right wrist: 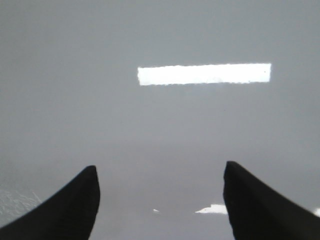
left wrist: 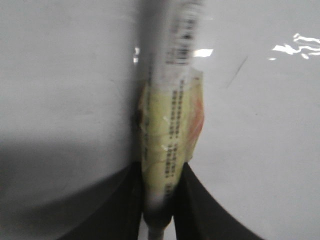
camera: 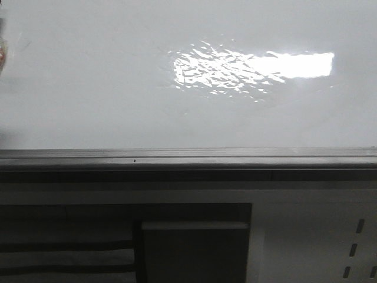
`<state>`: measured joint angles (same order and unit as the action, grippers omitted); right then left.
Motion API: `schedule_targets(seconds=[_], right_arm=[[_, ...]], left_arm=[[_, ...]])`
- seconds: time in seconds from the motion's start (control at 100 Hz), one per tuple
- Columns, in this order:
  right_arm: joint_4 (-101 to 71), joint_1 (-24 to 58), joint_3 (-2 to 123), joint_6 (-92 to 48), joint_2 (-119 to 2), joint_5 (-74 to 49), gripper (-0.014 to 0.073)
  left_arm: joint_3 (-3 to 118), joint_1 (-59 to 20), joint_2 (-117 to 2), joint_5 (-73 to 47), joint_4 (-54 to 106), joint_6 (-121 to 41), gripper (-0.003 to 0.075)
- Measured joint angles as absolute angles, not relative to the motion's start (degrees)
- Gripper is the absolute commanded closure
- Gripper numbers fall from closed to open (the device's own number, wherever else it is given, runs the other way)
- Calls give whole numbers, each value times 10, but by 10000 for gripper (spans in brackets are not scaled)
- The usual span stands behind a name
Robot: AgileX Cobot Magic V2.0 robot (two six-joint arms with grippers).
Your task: Write number 4 on whiteboard
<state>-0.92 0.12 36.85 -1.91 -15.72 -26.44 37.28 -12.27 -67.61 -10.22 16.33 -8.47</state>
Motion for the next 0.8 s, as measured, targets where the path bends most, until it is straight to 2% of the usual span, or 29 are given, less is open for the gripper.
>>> schedule_targets(seconds=[0.19, 0.44, 0.56, 0.8], right_arm=[[-16, 1, 377, -19, -166, -284, 125], [-63, 1, 461, -41, -260, -436, 125], [-128, 5, 501, -130, -332, -507, 125], [-341, 6, 544, -429, -484, -617, 125]], left_arm=[[394, -123, -675, -148, 163, -95, 741], [521, -166, -651, -369, 162, -217, 741], [571, -208, -649, -442, 161, -270, 741], [601, -286, -649, -505, 160, -333, 741]])
